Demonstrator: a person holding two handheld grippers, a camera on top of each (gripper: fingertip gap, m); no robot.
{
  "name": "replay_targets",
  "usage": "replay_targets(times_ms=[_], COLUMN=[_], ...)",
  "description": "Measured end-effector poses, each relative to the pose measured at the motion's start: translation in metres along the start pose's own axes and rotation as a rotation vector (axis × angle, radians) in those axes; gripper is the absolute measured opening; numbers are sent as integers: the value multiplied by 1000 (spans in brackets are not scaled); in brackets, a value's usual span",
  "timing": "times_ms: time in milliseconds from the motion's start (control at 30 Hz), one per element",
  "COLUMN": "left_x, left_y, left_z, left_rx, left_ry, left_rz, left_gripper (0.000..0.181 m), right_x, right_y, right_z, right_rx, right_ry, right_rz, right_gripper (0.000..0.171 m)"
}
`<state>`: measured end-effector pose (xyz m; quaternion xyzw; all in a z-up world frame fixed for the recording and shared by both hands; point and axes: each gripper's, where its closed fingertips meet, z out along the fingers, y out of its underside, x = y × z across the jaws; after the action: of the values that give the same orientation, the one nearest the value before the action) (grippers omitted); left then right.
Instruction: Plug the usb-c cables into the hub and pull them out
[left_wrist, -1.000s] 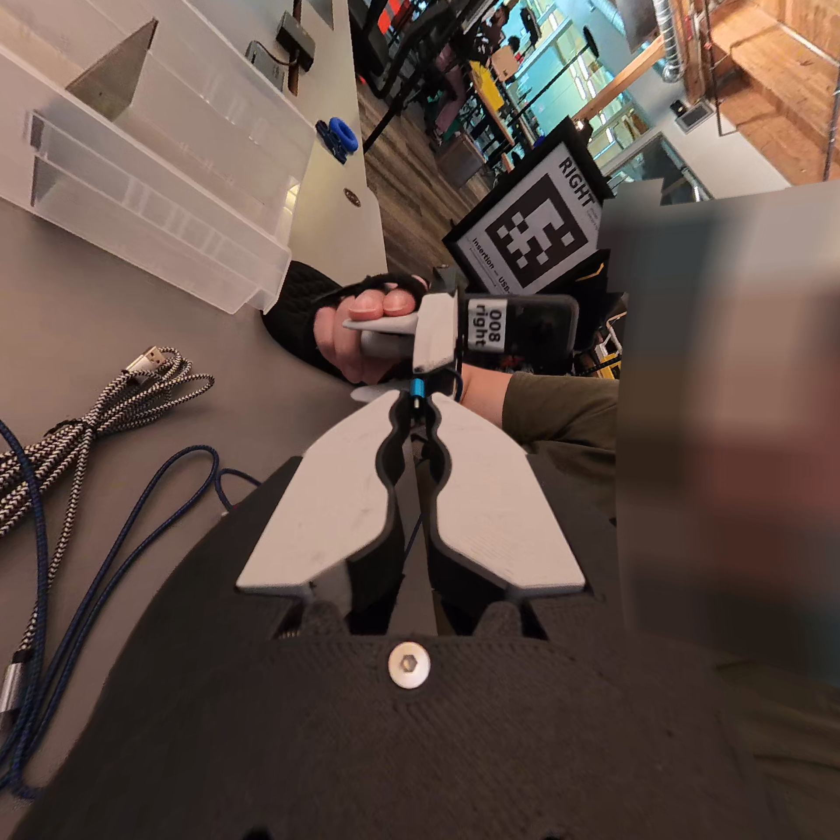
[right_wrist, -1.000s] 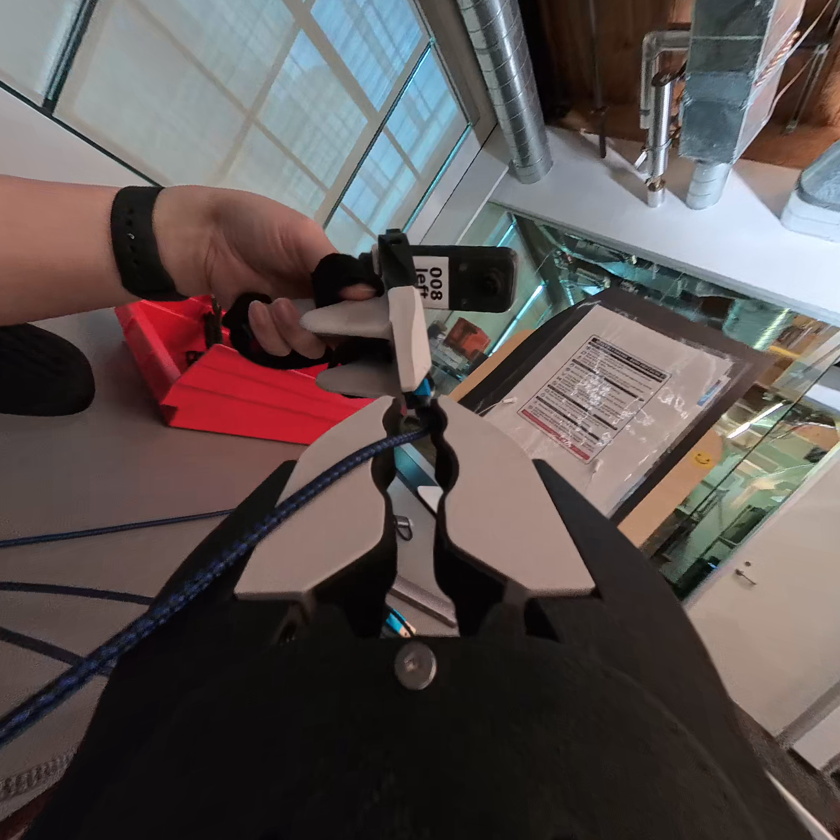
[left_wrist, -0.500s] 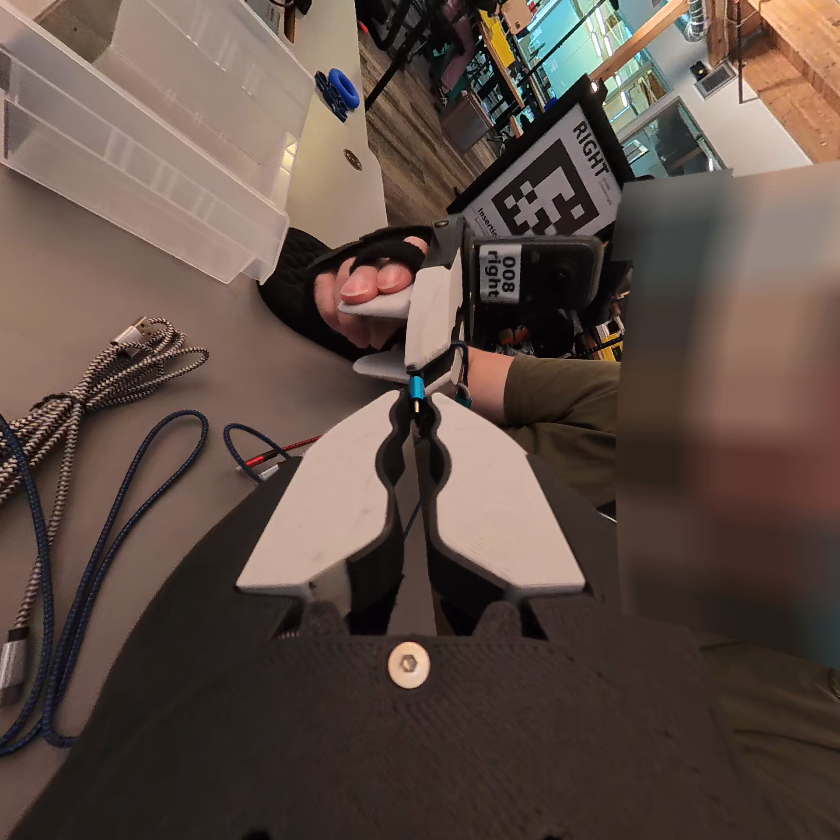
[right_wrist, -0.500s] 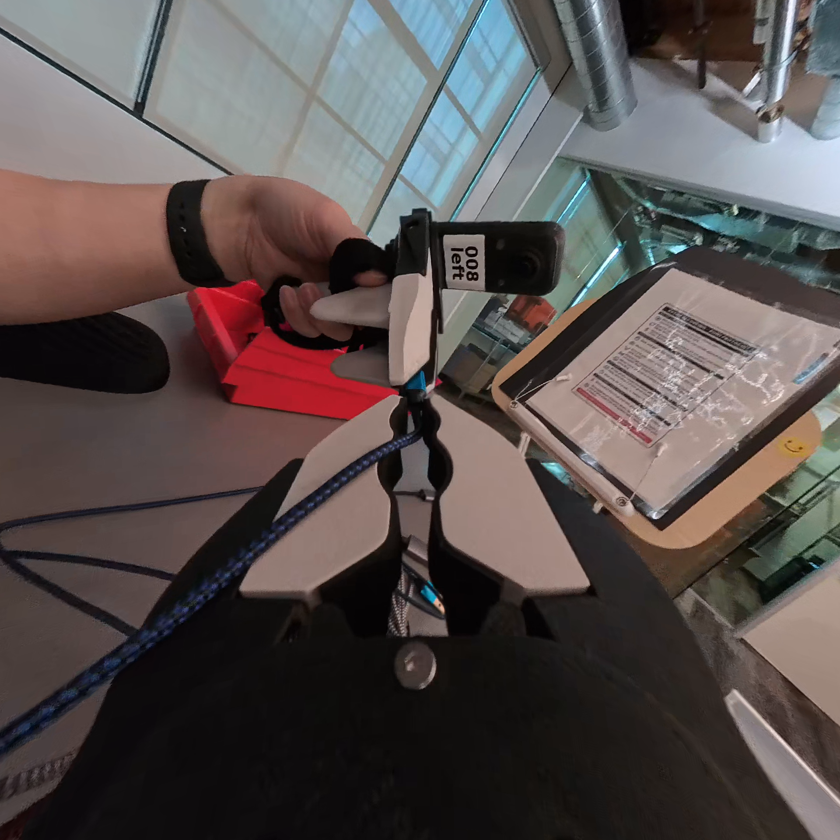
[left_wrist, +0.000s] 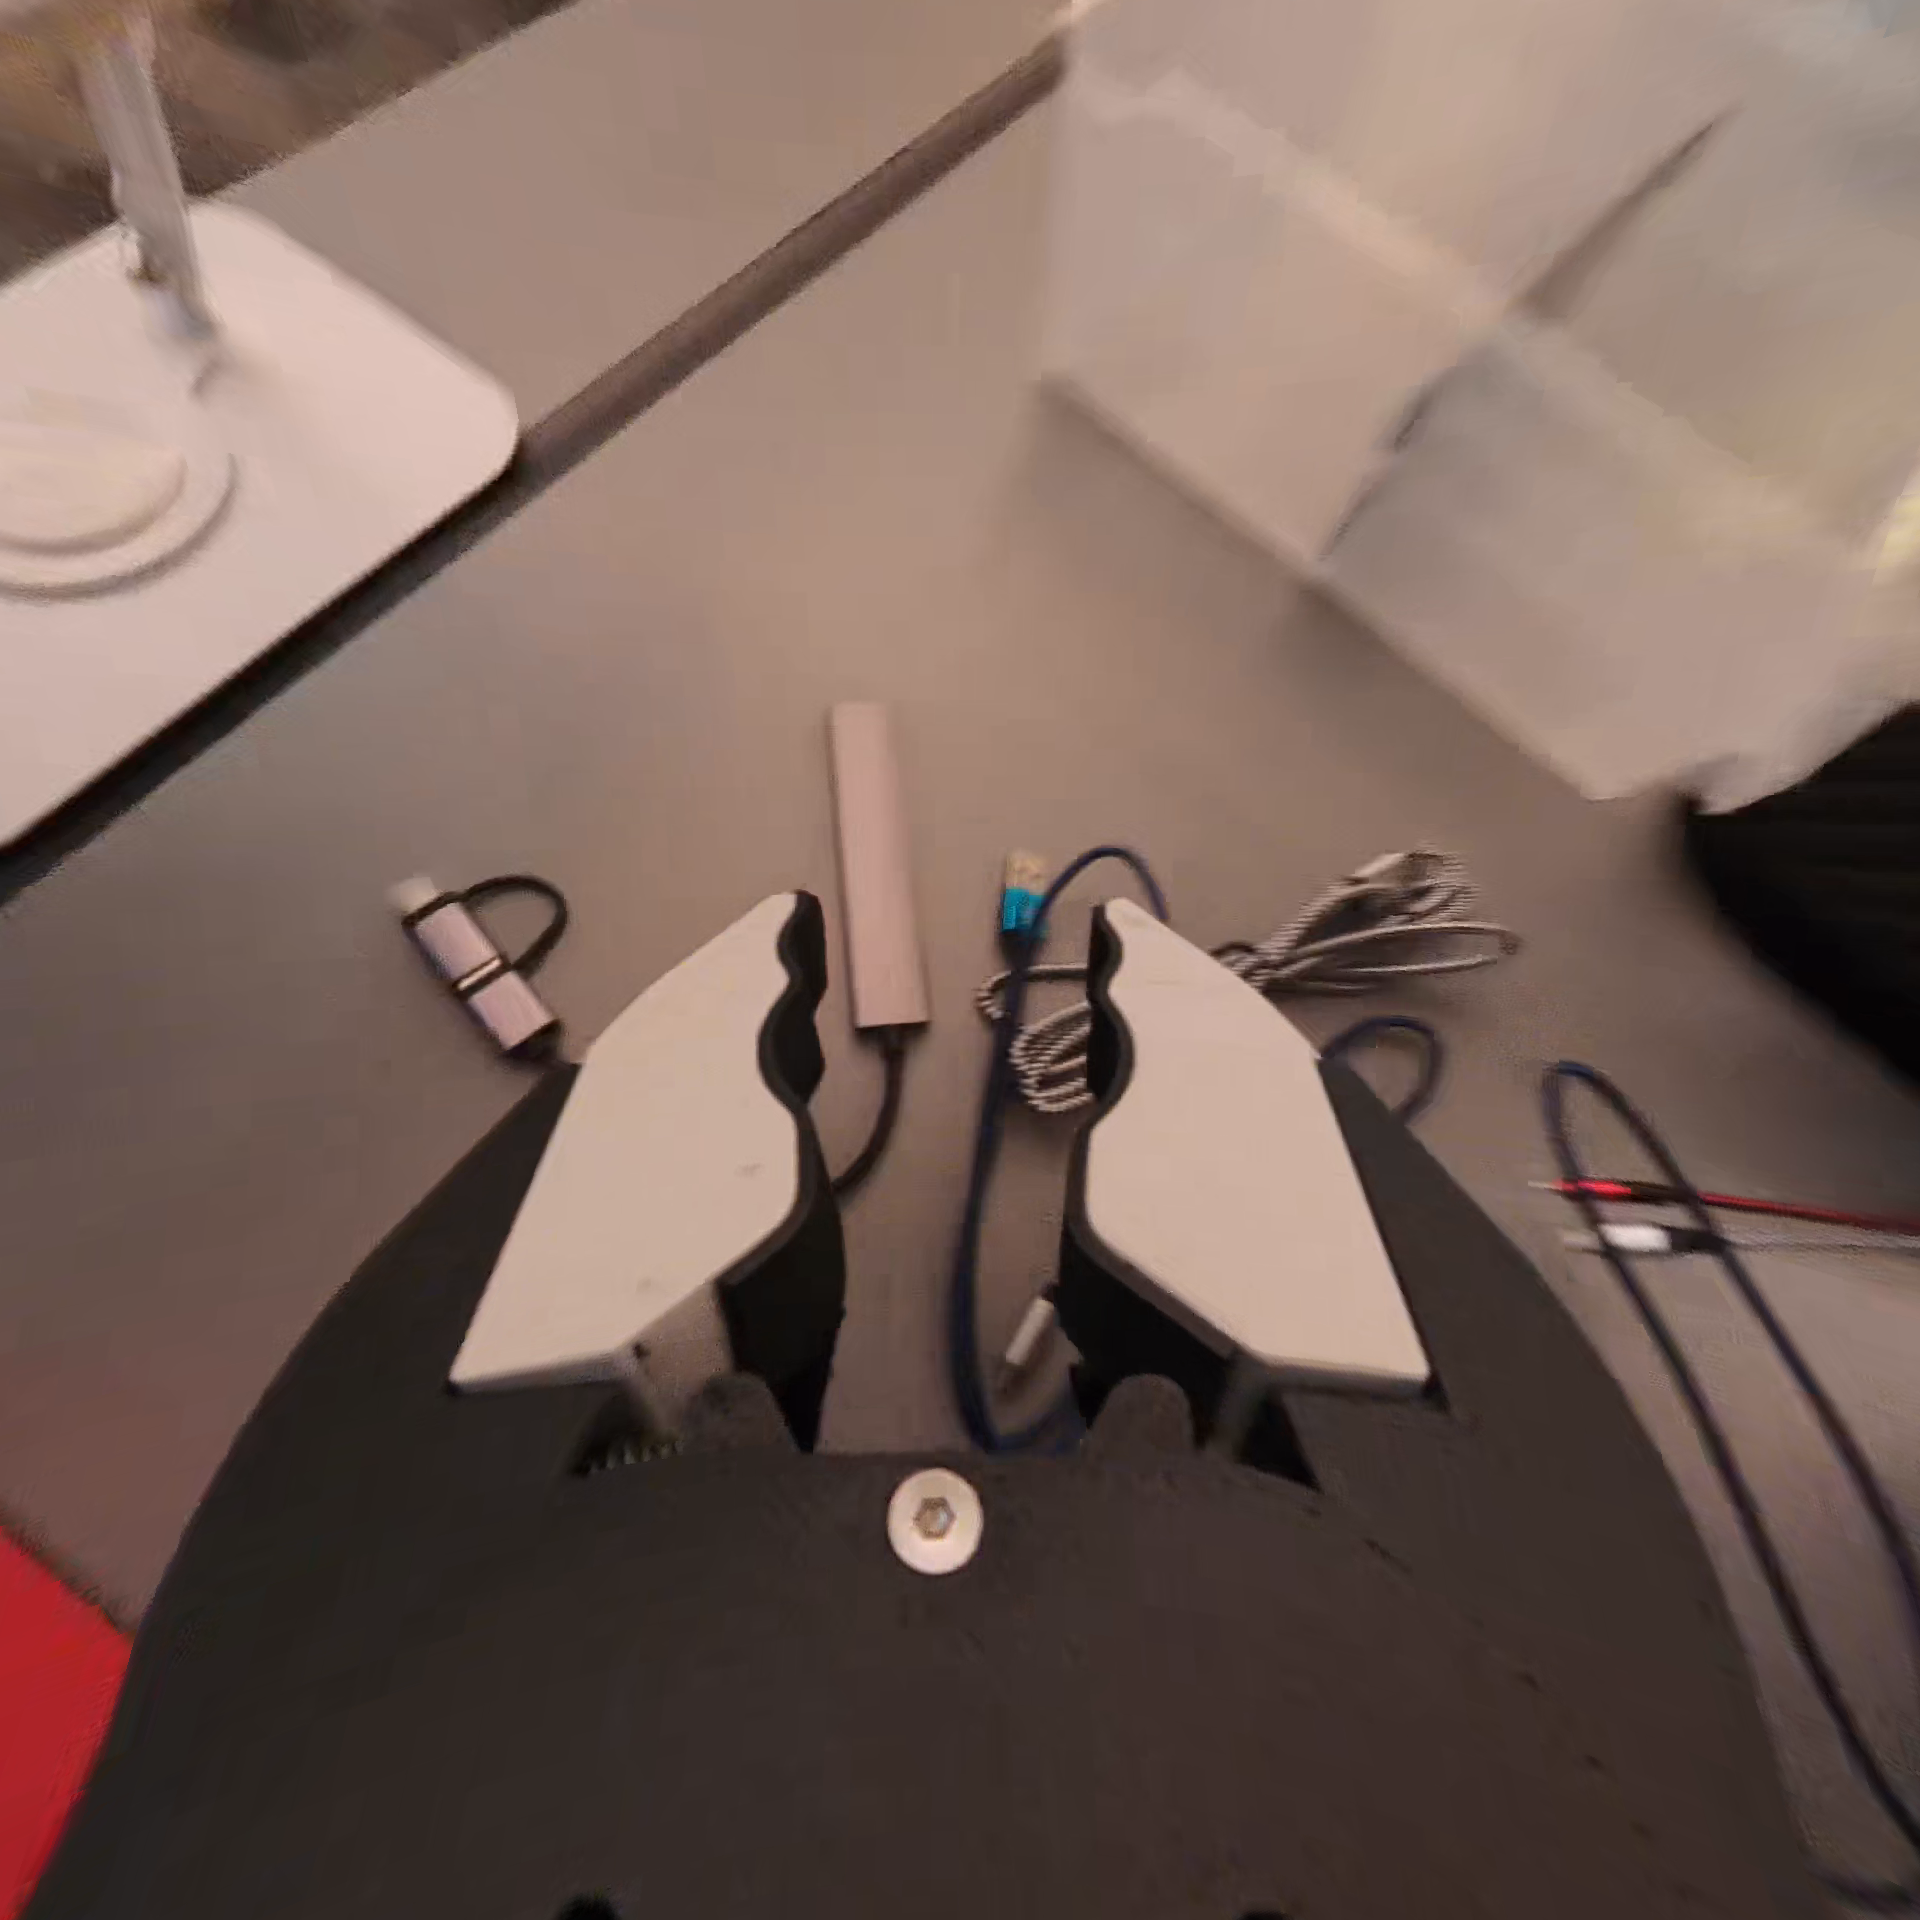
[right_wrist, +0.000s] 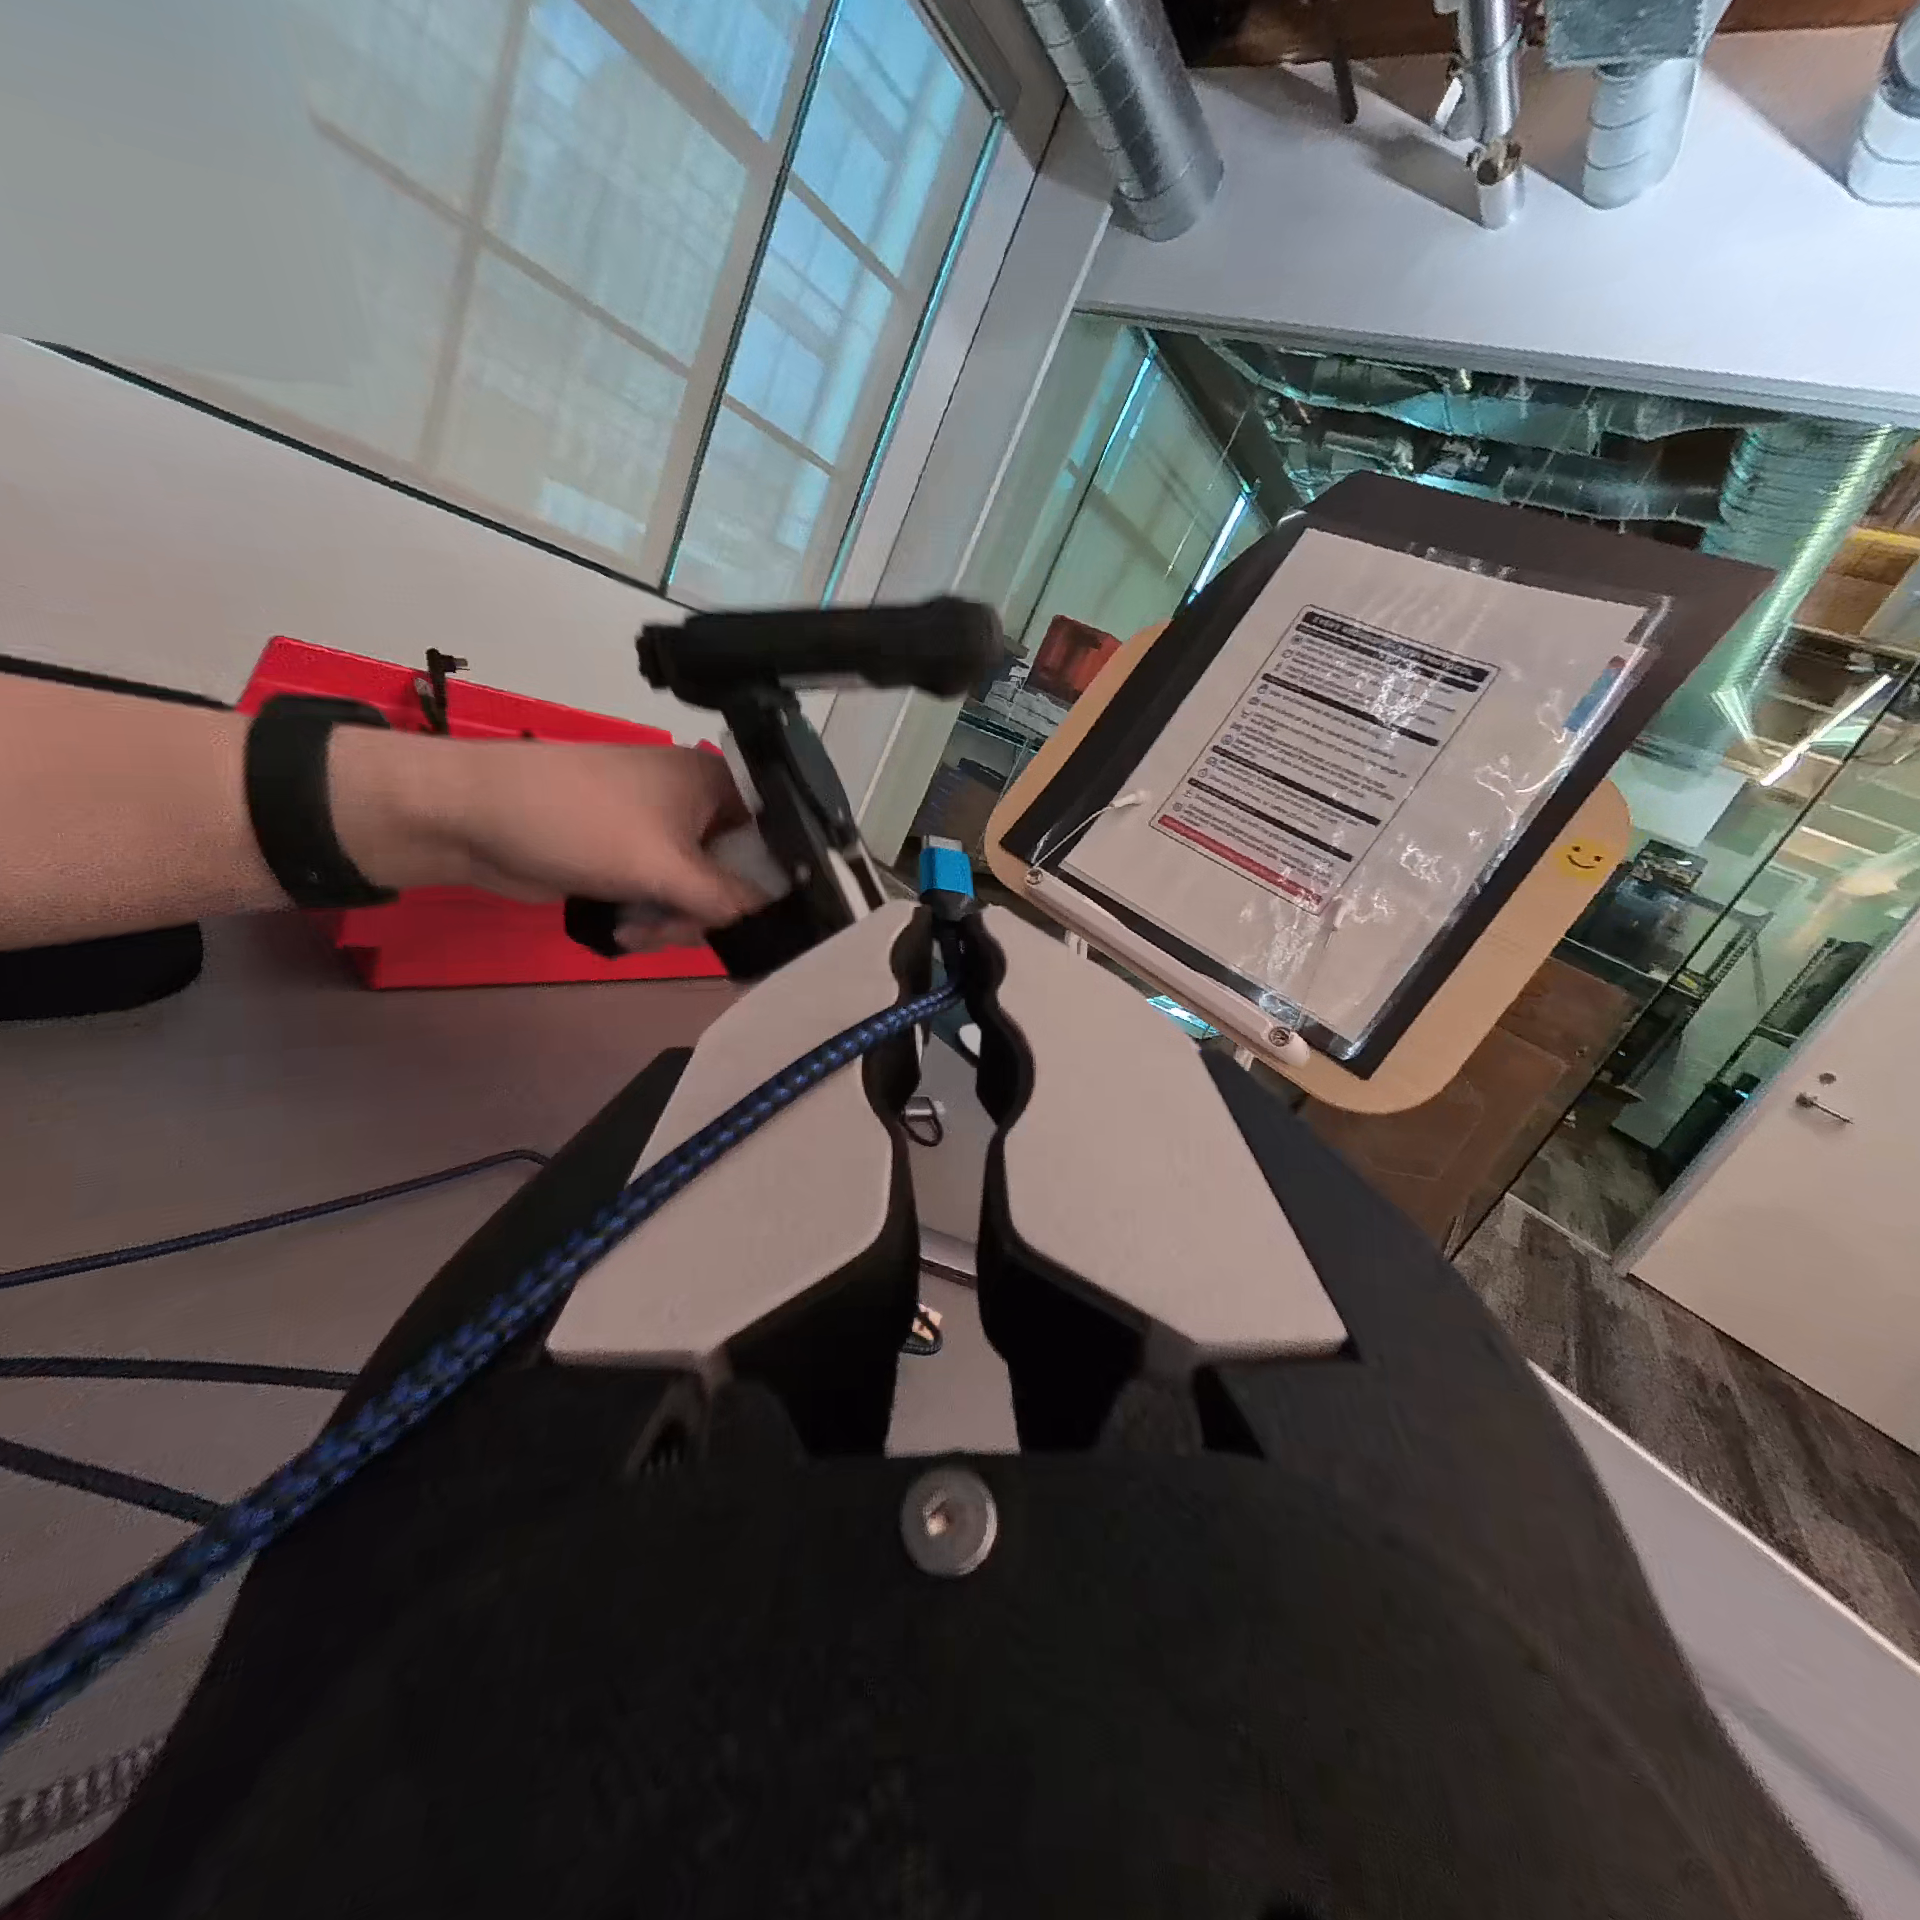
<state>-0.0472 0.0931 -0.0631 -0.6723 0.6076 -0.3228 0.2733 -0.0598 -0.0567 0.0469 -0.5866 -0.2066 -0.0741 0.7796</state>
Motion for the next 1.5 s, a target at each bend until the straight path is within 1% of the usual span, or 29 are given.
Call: replay_targets(times_ms=[67,167,267,333,367,400,433,533,567,600,633,800,867,1000,1200,1300,1500], left_x=[-9,-18,-26,-33,-34,-35,-34,-34,-33,-28,-24,-21,-15,-2,31,50,74], left_y=[14,29,48,57,56,57,56,54,54,55,55,56,53,32,-8,-21,-32], left_z=[22,49,66,73,74,75,76,77,78,79,80,78,75,58,9,-3,-8], left_rx=[-58,-110,-204,-252,-246,-243,-228,-160,-135,-120,-112,-144,-128,-36,150,198,226], left_ry=[-13,-20,-89,-150,-167,-178,-174,-159,-145,-99,-53,10,56,159,321,335,344], left_rz=[-40,-56,18,87,108,120,123,107,104,87,48,-34,-74,-151,-206,-174,-144], left_gripper=[53,54,59,58,55,44,41,40,39,28,23,22,22,22,21,21,21], right_x=[2,4,5,7,8,8,8,7,6,5,5,6,10,15,20,17,17], right_y=[0,1,3,4,4,3,3,4,4,5,6,15,22,38,55,62,67], right_z=[0,-1,-1,-1,-1,-1,-1,-1,0,0,0,2,3,5,7,10,11], right_rx=[-2,-5,-13,-18,-17,-16,-15,-21,-25,-28,-33,-73,-108,-183,-257,-287,-316], right_ry=[8,20,25,33,35,35,33,28,26,25,22,30,42,72,132,142,167], right_rz=[3,2,8,13,16,20,22,21,19,16,13,22,42,80,101,78,12], right_gripper=[6,6,6,6,6,6,6,6,6,6,6,6,7,6,6,6,6])
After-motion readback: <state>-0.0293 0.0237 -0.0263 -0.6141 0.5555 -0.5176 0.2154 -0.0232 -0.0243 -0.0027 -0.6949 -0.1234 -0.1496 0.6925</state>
